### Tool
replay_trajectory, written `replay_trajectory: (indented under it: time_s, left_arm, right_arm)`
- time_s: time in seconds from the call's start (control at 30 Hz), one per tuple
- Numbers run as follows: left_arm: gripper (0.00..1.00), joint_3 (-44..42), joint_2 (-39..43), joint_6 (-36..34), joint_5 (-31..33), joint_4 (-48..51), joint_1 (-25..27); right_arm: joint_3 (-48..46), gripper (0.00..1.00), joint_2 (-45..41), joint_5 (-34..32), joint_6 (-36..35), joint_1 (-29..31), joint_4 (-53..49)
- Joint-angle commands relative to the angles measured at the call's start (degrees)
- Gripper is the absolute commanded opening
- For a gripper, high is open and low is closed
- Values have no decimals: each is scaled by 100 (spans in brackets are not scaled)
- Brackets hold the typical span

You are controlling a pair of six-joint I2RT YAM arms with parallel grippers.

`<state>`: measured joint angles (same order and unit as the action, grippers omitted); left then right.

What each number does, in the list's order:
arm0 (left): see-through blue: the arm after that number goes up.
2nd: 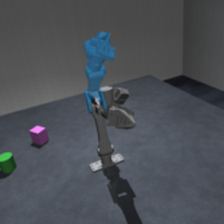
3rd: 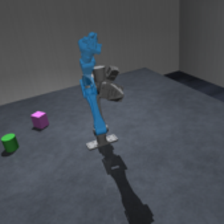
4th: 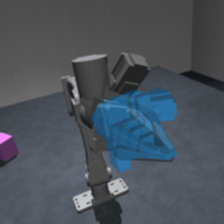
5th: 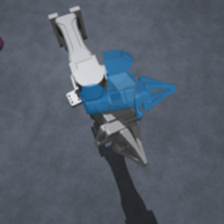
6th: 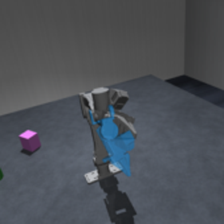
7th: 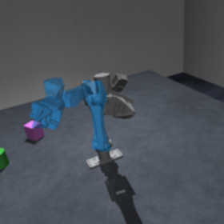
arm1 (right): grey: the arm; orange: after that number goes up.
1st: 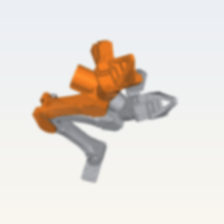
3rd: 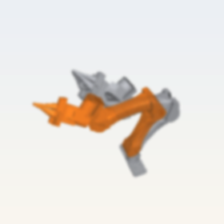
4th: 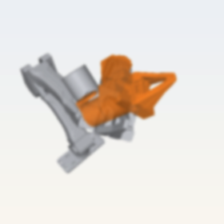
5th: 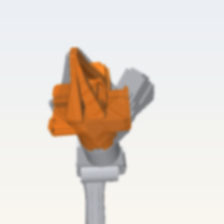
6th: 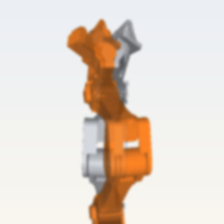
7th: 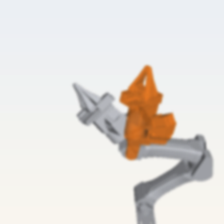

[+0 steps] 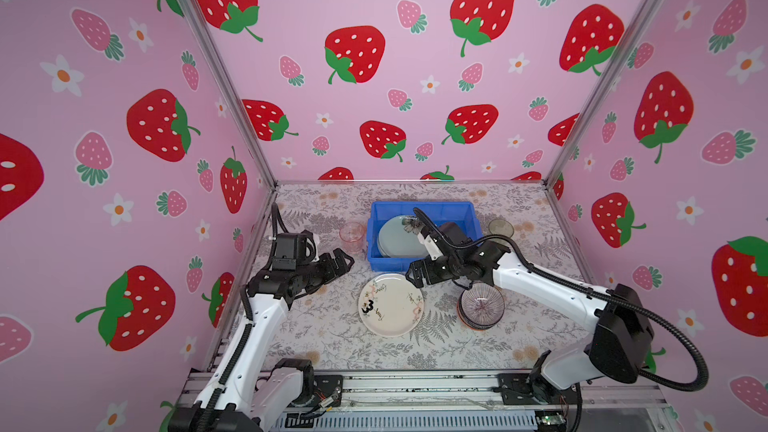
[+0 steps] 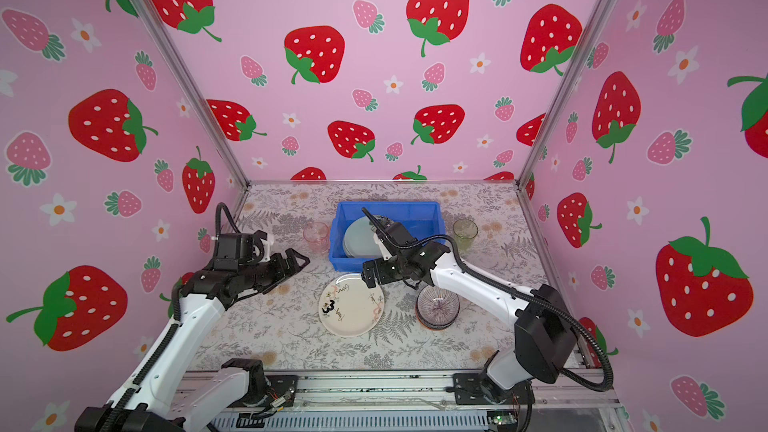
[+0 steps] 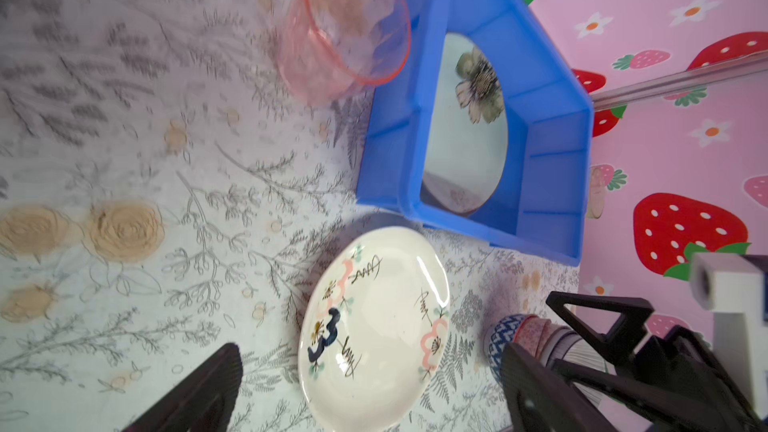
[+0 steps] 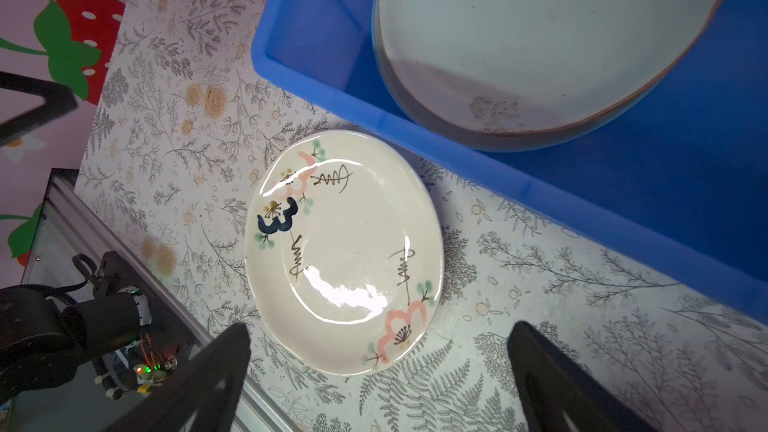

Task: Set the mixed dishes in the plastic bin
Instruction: 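Move both grippers down to opposite rims of the white ink-drawing plate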

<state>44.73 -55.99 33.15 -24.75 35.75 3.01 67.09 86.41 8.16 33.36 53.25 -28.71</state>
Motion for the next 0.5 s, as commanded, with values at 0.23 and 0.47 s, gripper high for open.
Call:
replay_trajectory:
  time_s: [0.23,0.47]
  left_arm:
    - [99,-1238,269,816,-638,-860,193]
    - [99,-1705,424,852,-446,-1212,513]
  right_arm:
    - [-853,99,176,-6,804,278,724]
    - [-1101,99,462,165,934,309,1210]
